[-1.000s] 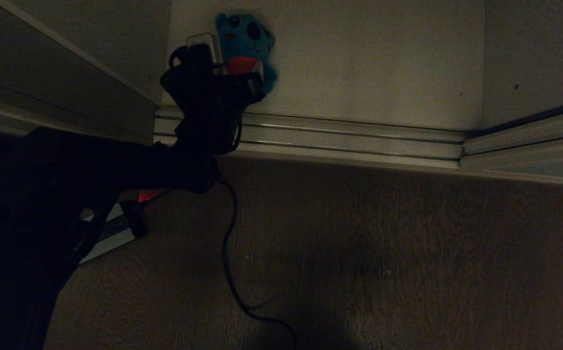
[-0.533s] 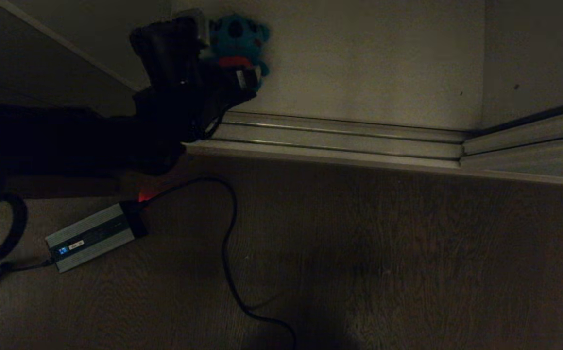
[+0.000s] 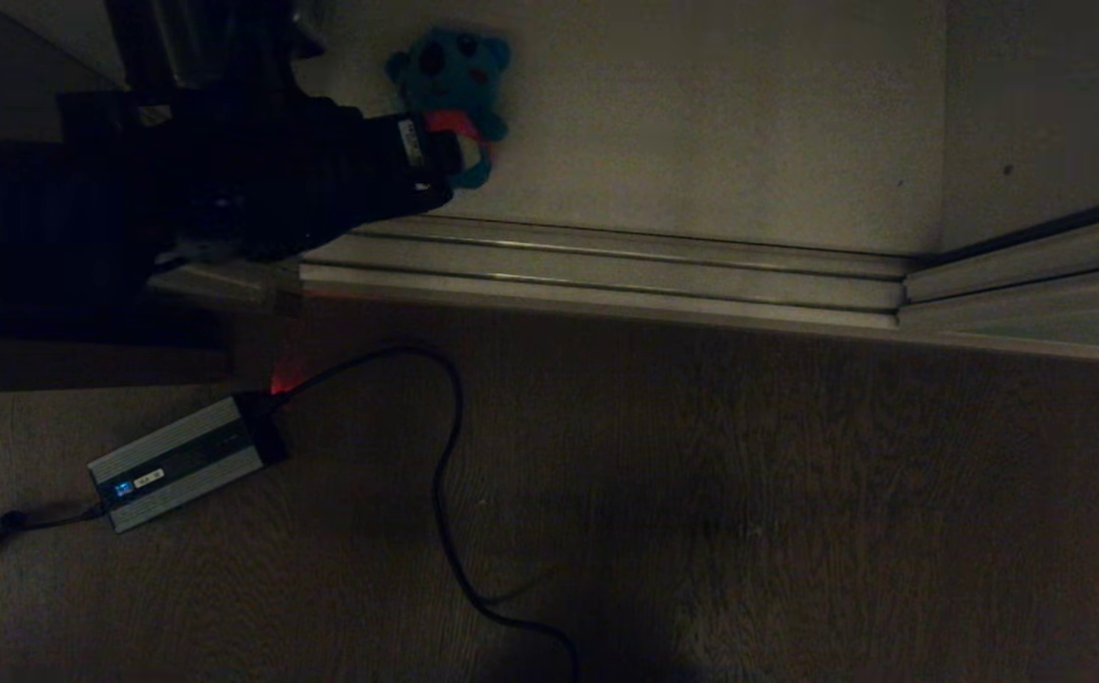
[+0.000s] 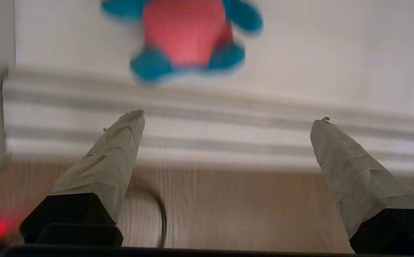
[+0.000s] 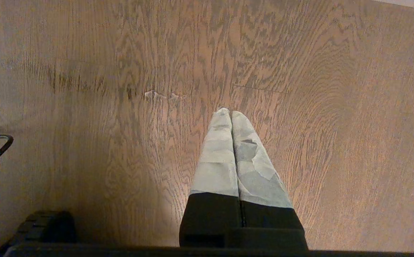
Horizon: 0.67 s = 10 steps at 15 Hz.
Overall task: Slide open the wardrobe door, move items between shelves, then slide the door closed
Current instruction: Place the blue doll on the lower shelf
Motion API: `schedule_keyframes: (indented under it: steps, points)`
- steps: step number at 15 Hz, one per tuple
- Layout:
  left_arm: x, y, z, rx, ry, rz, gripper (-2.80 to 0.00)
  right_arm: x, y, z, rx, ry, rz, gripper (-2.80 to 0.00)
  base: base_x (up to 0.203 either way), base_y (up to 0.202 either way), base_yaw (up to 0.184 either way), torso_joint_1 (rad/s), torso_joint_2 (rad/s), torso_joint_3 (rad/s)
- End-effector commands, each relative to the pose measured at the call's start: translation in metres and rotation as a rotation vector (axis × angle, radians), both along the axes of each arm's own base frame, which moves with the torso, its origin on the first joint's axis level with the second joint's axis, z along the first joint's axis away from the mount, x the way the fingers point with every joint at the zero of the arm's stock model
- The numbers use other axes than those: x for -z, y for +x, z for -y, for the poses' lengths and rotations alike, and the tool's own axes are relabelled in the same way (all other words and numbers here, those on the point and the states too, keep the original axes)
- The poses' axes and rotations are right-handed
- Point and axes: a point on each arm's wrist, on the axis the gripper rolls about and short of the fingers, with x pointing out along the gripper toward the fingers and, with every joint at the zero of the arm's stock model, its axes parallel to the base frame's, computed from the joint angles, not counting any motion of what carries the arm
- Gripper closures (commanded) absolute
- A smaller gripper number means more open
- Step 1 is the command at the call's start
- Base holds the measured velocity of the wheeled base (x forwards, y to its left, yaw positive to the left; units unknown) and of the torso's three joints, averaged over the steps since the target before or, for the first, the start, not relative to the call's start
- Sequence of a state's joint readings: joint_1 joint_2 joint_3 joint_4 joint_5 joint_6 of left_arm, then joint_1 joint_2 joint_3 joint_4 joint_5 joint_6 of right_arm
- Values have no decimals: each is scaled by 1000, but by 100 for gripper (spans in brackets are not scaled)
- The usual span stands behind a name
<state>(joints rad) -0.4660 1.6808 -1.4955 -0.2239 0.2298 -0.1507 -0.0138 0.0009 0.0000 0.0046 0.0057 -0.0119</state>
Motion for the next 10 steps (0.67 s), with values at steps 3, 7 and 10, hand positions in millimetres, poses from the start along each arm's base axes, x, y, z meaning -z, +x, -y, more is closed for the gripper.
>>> schedule_keyframes:
  steps: [3,7,10]
  points:
    - [-10,-41,-9,44,1,-48,0,1,0,0,0,0,-3,0,0,0,0,0,0,0]
    - [-15,-75,-25,53,-5,-80,0,1,0,0,0,0,-4,0,0,0,0,0,0,0]
    - [-6,-97,-38,49,5,-184,0,1,0,0,0,0,-5,0,0,0,0,0,0,0]
